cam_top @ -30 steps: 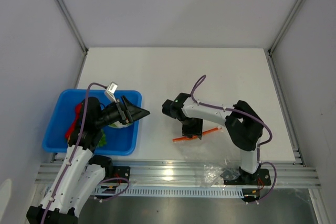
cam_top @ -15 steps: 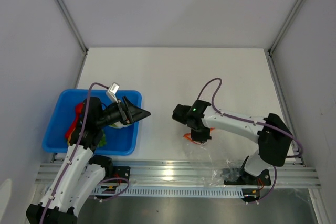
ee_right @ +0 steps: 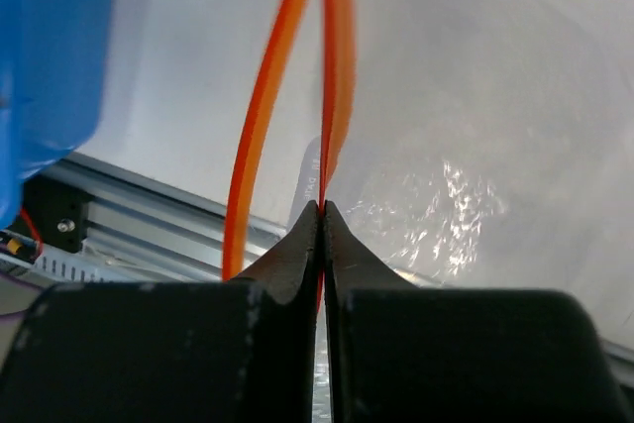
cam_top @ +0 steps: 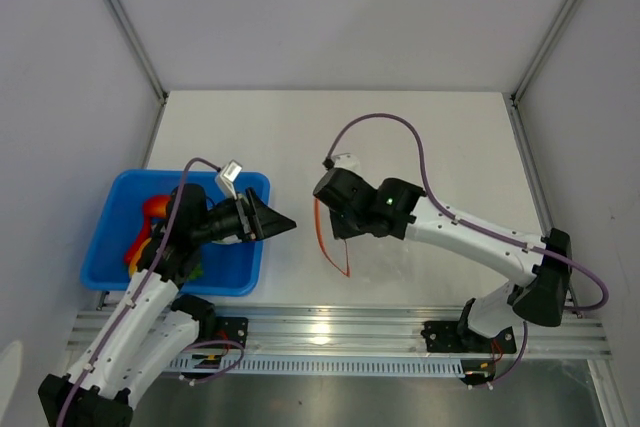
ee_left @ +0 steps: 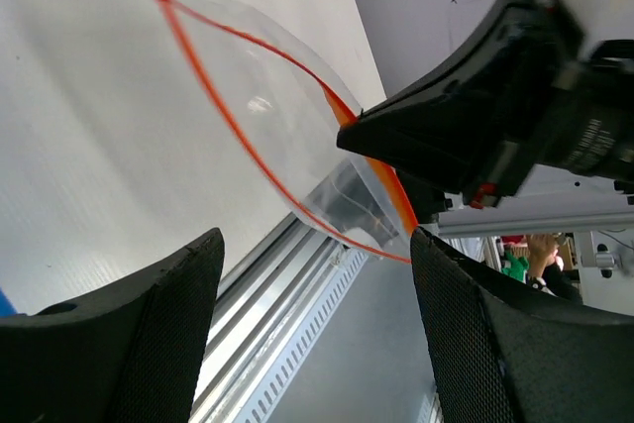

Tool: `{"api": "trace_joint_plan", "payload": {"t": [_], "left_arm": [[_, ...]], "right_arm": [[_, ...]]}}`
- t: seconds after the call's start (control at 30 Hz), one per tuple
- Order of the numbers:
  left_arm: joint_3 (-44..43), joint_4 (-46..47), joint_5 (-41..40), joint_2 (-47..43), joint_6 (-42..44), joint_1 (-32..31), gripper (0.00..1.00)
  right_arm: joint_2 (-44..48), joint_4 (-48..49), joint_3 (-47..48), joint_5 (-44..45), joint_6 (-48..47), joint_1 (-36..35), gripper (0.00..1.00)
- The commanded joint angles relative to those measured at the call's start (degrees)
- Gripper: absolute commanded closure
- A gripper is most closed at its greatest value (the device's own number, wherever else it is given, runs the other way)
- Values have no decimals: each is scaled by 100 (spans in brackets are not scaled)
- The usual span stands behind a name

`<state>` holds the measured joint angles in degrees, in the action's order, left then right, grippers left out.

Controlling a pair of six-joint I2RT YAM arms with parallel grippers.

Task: Place the food in the zip-top bag and seal the zipper
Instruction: Pick up the zipper food storage bag at the center of the board.

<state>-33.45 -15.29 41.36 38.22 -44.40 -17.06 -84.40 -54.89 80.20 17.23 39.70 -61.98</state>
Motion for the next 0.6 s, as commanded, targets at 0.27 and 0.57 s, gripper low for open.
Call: {"api": "trace_joint_plan", "payload": {"t": [0.27, 0.57], "left_arm": [[-355, -422, -919, 10, -24, -684, 24], [22, -344, -1491, -201, -446, -1493, 25]], "right_arm": [[-86, 602, 673, 720, -912, -570, 100], [451, 1191, 154, 658, -780, -675, 100]]}}
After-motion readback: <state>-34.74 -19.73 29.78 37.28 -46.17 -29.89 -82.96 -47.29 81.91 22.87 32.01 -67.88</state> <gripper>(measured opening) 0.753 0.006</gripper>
